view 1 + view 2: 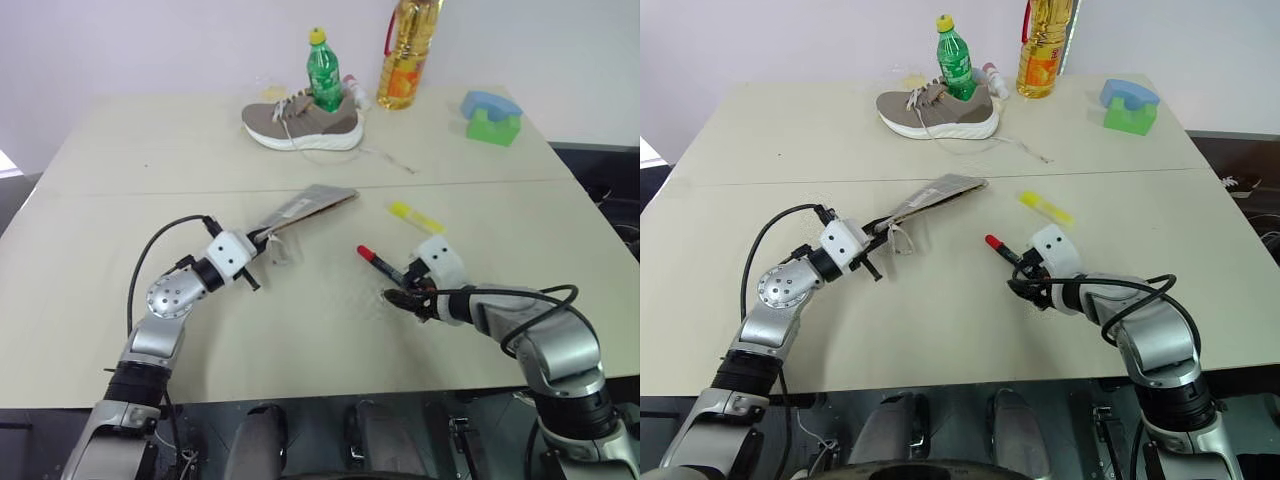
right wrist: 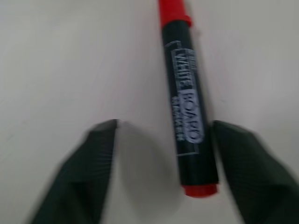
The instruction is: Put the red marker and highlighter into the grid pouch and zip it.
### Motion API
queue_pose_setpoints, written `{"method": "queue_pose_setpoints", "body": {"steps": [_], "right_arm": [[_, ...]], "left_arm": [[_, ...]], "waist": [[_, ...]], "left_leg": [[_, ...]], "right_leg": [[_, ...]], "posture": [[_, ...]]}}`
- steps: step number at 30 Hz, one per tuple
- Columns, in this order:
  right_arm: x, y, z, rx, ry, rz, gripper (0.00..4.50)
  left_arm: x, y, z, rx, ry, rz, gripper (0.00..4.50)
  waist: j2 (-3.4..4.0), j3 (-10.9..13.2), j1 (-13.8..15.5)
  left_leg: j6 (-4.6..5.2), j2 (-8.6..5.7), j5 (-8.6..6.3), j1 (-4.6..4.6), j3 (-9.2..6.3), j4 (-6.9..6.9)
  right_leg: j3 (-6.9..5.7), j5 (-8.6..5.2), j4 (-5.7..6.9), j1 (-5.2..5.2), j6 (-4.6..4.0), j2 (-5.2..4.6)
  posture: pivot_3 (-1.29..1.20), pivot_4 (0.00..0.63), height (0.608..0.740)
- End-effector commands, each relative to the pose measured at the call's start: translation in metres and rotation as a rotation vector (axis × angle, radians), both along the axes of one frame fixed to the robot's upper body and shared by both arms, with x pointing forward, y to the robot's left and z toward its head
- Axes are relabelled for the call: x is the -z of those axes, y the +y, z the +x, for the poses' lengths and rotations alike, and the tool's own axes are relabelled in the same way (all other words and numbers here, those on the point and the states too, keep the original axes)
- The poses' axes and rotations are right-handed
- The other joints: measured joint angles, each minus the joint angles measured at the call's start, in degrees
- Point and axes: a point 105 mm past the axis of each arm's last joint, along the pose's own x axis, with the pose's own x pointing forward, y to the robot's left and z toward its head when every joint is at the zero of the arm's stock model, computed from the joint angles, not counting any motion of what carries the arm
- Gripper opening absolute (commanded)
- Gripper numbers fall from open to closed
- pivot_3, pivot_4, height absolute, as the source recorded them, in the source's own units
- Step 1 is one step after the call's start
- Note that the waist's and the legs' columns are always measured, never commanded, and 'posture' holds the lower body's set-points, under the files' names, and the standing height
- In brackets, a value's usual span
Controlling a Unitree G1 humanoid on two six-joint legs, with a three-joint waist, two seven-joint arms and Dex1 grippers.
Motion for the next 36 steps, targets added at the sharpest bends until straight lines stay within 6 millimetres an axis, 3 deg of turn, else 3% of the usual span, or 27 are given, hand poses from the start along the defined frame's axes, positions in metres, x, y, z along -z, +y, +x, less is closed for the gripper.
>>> {"method": "queue_pose_setpoints", "body": {"steps": [1,2,3,8,15,36], "right_arm": [[-0.016,0.005,0.001,-0.017,-0.058,0.035,0.98],[-0.019,0.006,0.002,-0.034,-0.084,0.022,0.46],[-0.023,0.007,0.003,-0.057,-0.118,-0.004,0.29],[-0.056,0.004,0.011,-0.198,-0.398,-0.235,0.3],[-0.082,-0.003,0.022,-0.203,-0.505,-0.26,0.3],[-0.067,-0.006,0.029,-0.219,-0.474,-0.35,0.3]], "left_arm": [[-0.007,-0.002,-0.001,0.017,-0.033,-0.017,0.0],[-0.006,-0.002,-0.001,0.02,-0.03,-0.018,0.0],[-0.006,-0.002,-0.001,0.023,-0.028,-0.021,0.0],[-0.005,-0.003,-0.003,0.049,-0.011,-0.057,0.0],[-0.006,-0.005,-0.006,0.072,-0.006,-0.079,0.0],[-0.012,-0.021,-0.017,0.146,-0.027,-0.093,0.0]], "waist": [[0.0,0.0,0.0],[0.0,0.0,0.0],[0.0,0.0,0.0],[-0.01,0.0,0.0],[-0.01,0.0,0.0],[-0.01,0.0,0.1]], "left_leg": [[0.0,0.0,0.0,0.0,0.0,0.0],[0.0,0.0,0.0,0.0,0.0,0.0],[0.0,0.0,0.0,0.0,0.0,0.0],[0.0,-0.03,0.0,-0.01,0.01,0.01],[0.0,0.0,0.0,0.0,0.01,0.0],[0.0,-0.01,0.0,0.0,0.01,0.02]], "right_leg": [[0.0,0.0,0.0,0.0,0.0,0.01],[0.0,0.0,0.0,0.0,0.0,0.01],[0.0,0.0,0.0,0.0,0.0,0.01],[0.0,-0.01,-0.02,-0.01,0.02,0.0],[0.0,-0.01,-0.02,0.0,0.03,0.06],[0.0,-0.01,-0.01,0.01,0.02,0.03]], "posture": [[0.0,0.15,0.74],[0.0,0.15,0.74],[0.0,0.15,0.74],[0.0,0.15,0.74],[0.0,0.15,0.74],[0.0,0.15,0.74]]}}
